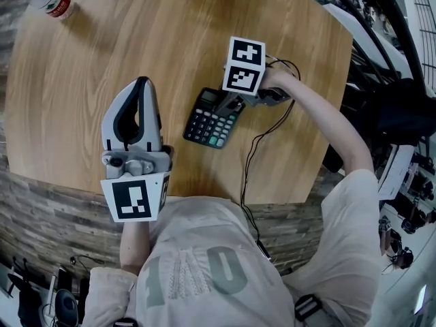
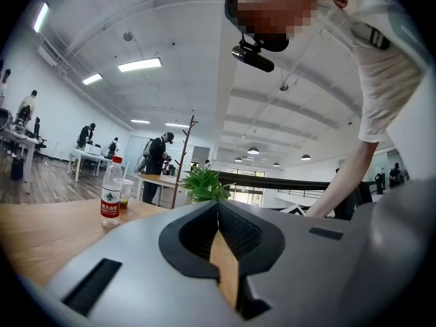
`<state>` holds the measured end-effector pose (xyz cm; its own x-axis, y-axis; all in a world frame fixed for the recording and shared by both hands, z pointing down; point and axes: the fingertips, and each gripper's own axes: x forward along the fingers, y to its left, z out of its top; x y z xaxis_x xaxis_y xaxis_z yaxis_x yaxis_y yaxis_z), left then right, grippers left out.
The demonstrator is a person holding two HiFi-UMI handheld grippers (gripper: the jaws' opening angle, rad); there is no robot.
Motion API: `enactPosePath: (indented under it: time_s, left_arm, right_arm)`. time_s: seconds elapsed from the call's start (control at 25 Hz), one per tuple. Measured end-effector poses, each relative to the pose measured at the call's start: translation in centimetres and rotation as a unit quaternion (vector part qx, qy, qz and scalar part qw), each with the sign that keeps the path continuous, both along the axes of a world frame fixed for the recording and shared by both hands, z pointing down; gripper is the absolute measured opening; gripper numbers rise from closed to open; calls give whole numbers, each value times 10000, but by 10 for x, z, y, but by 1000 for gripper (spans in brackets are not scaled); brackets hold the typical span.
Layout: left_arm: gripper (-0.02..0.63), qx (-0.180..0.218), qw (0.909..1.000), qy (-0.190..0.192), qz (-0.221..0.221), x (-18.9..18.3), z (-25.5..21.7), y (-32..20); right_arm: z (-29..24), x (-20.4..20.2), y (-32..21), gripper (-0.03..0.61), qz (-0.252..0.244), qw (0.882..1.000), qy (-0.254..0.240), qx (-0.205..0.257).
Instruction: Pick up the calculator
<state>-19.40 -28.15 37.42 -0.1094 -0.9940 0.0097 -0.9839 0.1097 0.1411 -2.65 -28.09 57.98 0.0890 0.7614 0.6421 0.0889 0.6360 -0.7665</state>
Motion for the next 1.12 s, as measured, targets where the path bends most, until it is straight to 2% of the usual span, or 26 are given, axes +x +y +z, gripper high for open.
enactPosePath:
  time_s: [0.16, 0.48, 0.6, 0.72, 0.8, 0.88, 1.04, 1.12]
  left_arm:
    - [9, 112, 9998, -117, -86, -3, -17, 9]
    - [9, 360, 9985, -355, -189, 1, -50, 35]
    - [9, 403, 9981, -427, -193, 7, -58, 46]
    - [9, 433, 9976, -491, -225, 16, -65, 59]
    - [9, 429, 9974, -514, -259, 20, -69, 70]
    - [9, 436, 9967, -622, -291, 23, -77, 77]
    - [9, 742, 9920, -968, -334, 26, -111, 81]
    - [9, 910, 9901, -1025, -301, 33, -127, 82]
  right_arm:
    - [-2, 3, 4, 120, -7, 9999, -71, 76]
    - [-25, 5, 3, 114, 501, 9926, -814, 754]
    - [-41, 1, -2, 112, 782, 9865, -1059, 979]
    - [-65, -11, -15, 112, 1225, 9721, -1506, 1317]
    - [-89, -22, -21, 112, 1652, 9548, -1910, 1572]
    - [-121, -34, -28, 112, 2225, 9266, -2380, 1876]
    - [-197, -44, -43, 112, 3275, 8433, -3326, 2664]
    - [-237, -39, -42, 112, 3751, 7987, -3740, 2854]
